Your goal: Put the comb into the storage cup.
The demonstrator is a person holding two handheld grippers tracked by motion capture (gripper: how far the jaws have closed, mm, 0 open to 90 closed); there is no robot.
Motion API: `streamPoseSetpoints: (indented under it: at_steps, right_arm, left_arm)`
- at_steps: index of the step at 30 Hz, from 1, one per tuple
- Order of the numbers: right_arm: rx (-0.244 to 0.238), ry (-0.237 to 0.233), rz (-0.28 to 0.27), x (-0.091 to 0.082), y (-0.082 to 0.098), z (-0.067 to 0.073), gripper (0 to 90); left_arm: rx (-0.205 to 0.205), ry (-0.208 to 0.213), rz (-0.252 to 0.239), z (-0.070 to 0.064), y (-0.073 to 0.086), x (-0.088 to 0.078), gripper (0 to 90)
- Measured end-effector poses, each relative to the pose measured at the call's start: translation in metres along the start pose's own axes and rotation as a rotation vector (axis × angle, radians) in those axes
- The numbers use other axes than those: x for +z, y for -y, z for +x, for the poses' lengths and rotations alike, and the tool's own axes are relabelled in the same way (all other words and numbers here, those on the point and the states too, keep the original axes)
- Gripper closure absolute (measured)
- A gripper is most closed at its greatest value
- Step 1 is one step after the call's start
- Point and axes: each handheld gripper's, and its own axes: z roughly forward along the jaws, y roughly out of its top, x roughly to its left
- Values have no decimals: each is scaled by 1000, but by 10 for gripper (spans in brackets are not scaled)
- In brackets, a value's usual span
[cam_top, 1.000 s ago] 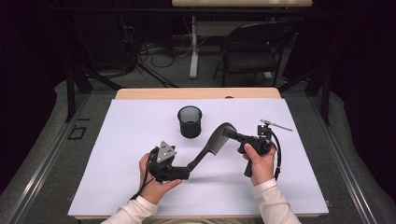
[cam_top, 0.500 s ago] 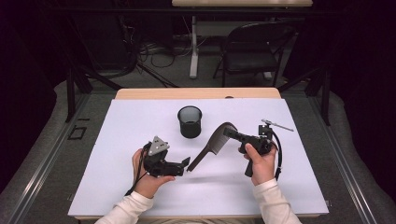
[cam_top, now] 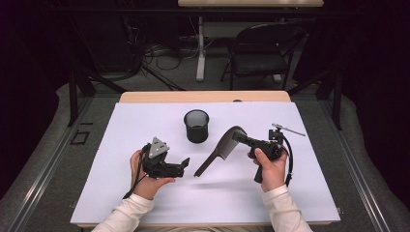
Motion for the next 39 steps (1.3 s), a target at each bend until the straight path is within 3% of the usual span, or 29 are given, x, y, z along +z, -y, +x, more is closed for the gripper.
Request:
streamPoseSetpoints:
  at_steps: [16,25,35,39]
  right_arm:
    - [-4,6,-35,-6,-3,0,874]
    - [-37,23,-58,-9,-4,1,875]
    - [-69,37,-120,-13,-4,6,875]
    - [-91,53,-109,-10,-7,7,875]
  left_arm:
    - [-36,-25,-7,18,-2,-5,0]
    - [-43,-37,-13,24,-3,-8,0]
    - [-49,-41,-16,27,-2,-10,0]
    - [-49,-35,-12,28,-2,-10,0]
